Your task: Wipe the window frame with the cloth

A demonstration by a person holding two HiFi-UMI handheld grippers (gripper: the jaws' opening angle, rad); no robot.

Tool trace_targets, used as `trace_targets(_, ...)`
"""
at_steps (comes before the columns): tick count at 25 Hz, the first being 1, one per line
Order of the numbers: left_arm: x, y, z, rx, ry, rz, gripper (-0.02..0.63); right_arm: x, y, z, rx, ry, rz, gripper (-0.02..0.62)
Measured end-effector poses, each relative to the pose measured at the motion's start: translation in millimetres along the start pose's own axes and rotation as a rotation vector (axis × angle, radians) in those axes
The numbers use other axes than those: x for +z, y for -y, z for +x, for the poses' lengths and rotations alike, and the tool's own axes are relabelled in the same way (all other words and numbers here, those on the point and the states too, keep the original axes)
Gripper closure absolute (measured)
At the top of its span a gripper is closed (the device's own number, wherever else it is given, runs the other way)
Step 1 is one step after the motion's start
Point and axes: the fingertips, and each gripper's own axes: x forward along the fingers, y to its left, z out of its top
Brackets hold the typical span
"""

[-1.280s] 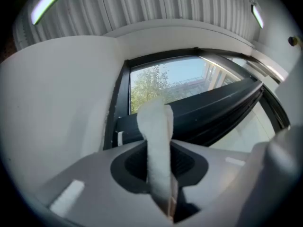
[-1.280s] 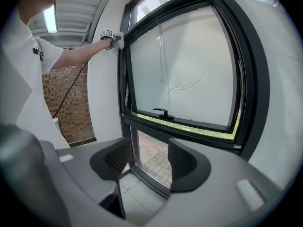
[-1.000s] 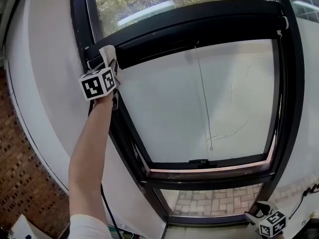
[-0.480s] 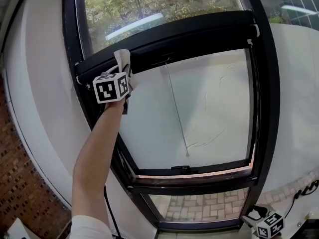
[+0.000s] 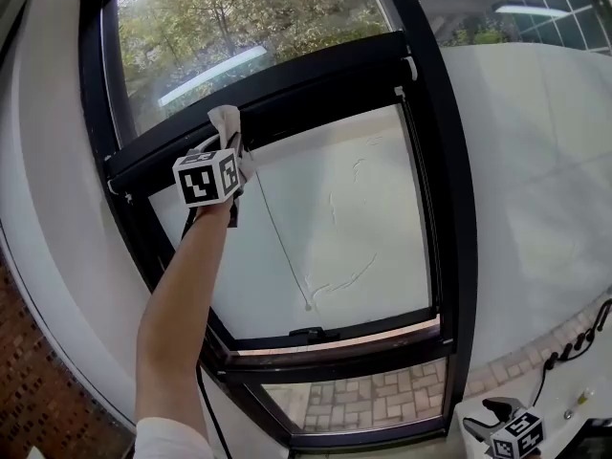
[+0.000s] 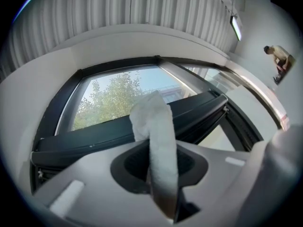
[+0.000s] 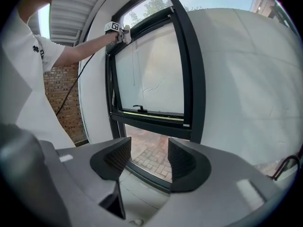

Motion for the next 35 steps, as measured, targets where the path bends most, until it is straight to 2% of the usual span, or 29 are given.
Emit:
trace_targets(11,49.8,122.7,35.1,-0.126,0.054,-0.002,0.503,-31.3,40.2,-59.3,-0.118,0.027,0.070,0.349)
trace_targets(19,81.2,211.7,56.5,-0.227,0.092,0.078,0.503,-39.8,56.0,-89.5,-0.187,0.079,0.112,0.349)
trace_targets(23,94.5,254.1,69.2,-0.264,0.104,0.092,0.503,-46.3,63.3,-105.3,-0.229,0.095,0.137,0.350)
trace_targets(30,113.7,306.9,83.8,-0.304,0.120,0.090,0.503,-62.8,71.1,-128.4,-0.294,0.105,0.178,0.350)
trace_targets(33,118.2,326.8,89.1,-0.317,0.126,0.132,0.503,-67.2,71.2,-134.4,-0.312,0.109,0.194,0.349)
trace_targets(35,119.1,335.0,94.6,-0.306,0.135,0.206,0.503,-69.3,70.8,-135.3,-0.312,0.114,0.202,0.348)
